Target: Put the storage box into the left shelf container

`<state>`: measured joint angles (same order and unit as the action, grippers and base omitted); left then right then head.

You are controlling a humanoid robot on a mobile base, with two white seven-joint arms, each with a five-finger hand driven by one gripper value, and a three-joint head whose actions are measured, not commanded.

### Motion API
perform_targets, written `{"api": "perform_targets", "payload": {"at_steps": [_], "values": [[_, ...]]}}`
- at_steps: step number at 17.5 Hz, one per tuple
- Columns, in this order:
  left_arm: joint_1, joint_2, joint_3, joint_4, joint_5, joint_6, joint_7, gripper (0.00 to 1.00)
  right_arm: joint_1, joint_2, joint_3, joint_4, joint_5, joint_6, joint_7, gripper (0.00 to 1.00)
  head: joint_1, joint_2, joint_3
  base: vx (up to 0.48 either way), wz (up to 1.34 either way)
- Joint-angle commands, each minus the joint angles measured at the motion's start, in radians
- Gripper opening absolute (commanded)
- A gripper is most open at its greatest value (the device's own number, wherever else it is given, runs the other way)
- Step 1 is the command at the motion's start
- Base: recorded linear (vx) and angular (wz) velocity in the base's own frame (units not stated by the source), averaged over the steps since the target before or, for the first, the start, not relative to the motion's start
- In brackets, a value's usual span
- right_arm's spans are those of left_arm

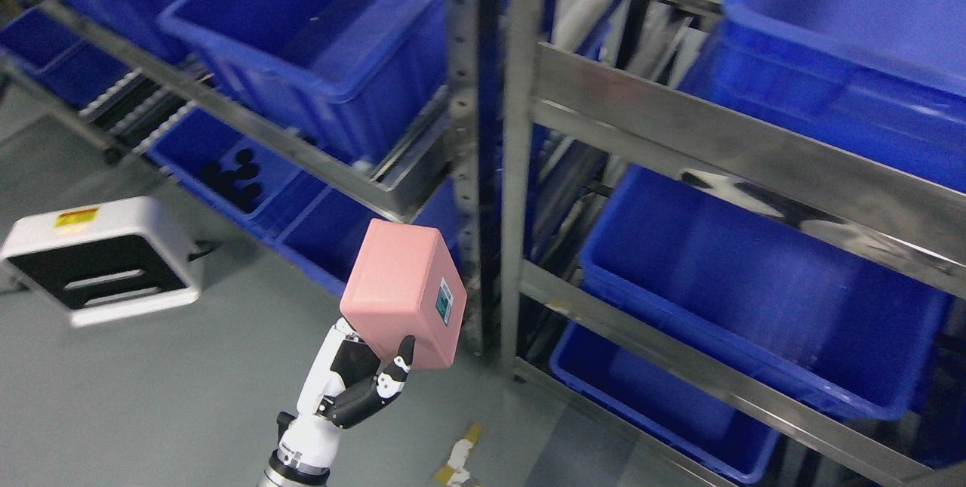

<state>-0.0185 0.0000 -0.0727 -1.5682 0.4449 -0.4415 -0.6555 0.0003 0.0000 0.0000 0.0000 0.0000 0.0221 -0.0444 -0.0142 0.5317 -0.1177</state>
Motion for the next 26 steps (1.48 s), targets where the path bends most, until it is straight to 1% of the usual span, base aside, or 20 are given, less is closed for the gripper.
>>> {"api": "perform_targets", "payload": {"at_steps": [1, 5, 11, 14, 16, 18, 21, 23, 25, 26], "values": [[0.051, 0.017, -0.021, 0.008, 0.0, -0.028, -0.036, 0.03, 0.0, -0.017, -0.005, -0.017, 0.0, -0.001, 0.0, 1.0, 0.0, 0.0, 0.0, 0.157, -1.12], [0.071, 0.017, -0.018, 0.008, 0.005, -0.046, -0.036, 0.02, 0.0, -0.017, -0.005, -0.017, 0.0, -0.001, 0.0, 1.0, 0.0, 0.0, 0.0, 0.154, -1.12], [0.057, 0.017, 0.016, 0.042, 0.003, -0.031, -0.029, 0.02, 0.0, -0.017, -0.005, -0.017, 0.0, -0.001, 0.0, 1.0, 0.0, -0.001, 0.0, 0.137, -0.84], [0.046, 0.017, 0.075, 0.071, -0.002, 0.036, -0.024, 0.02, -0.002, -0.017, -0.005, -0.017, 0.0, -0.001, 0.0, 1.0, 0.0, -0.001, 0.0, 0.099, -0.51], [0.023, 0.017, 0.128, 0.1, -0.005, 0.053, -0.023, 0.02, -0.002, -0.017, -0.005, -0.017, 0.0, -0.001, 0.0, 1.0, 0.0, -0.001, 0.0, 0.079, -0.39], [-0.041, 0.017, 0.19, 0.158, -0.017, 0.079, -0.019, 0.02, 0.0, -0.017, -0.005, -0.017, 0.0, -0.001, 0.0, 1.0, 0.0, -0.001, 0.0, 0.06, -0.28], [-0.165, 0.017, 0.304, 0.22, -0.116, 0.194, -0.009, 0.02, 0.0, -0.017, -0.005, -0.017, 0.0, -0.001, 0.0, 1.0, 0.0, -0.001, 0.0, 0.036, -0.16], [-0.253, 0.017, 0.314, 0.276, -0.182, 0.257, 0.036, 0.02, 0.0, -0.017, -0.005, -0.017, 0.0, -0.001, 0.0, 1.0, 0.0, -0.001, 0.0, 0.008, -0.03], [-0.37, 0.017, 0.306, 0.414, -0.242, 0.352, 0.05, 0.03, -0.002, -0.017, -0.005, -0.017, 0.0, -0.001, 0.0, 1.0, 0.0, -0.001, 0.0, -0.004, 0.02], [-0.411, 0.017, 0.291, 0.474, -0.265, 0.356, 0.051, 0.03, -0.002, -0.017, -0.005, -0.017, 0.0, -0.001, 0.0, 1.0, 0.0, -0.001, 0.0, -0.009, 0.04]]}}
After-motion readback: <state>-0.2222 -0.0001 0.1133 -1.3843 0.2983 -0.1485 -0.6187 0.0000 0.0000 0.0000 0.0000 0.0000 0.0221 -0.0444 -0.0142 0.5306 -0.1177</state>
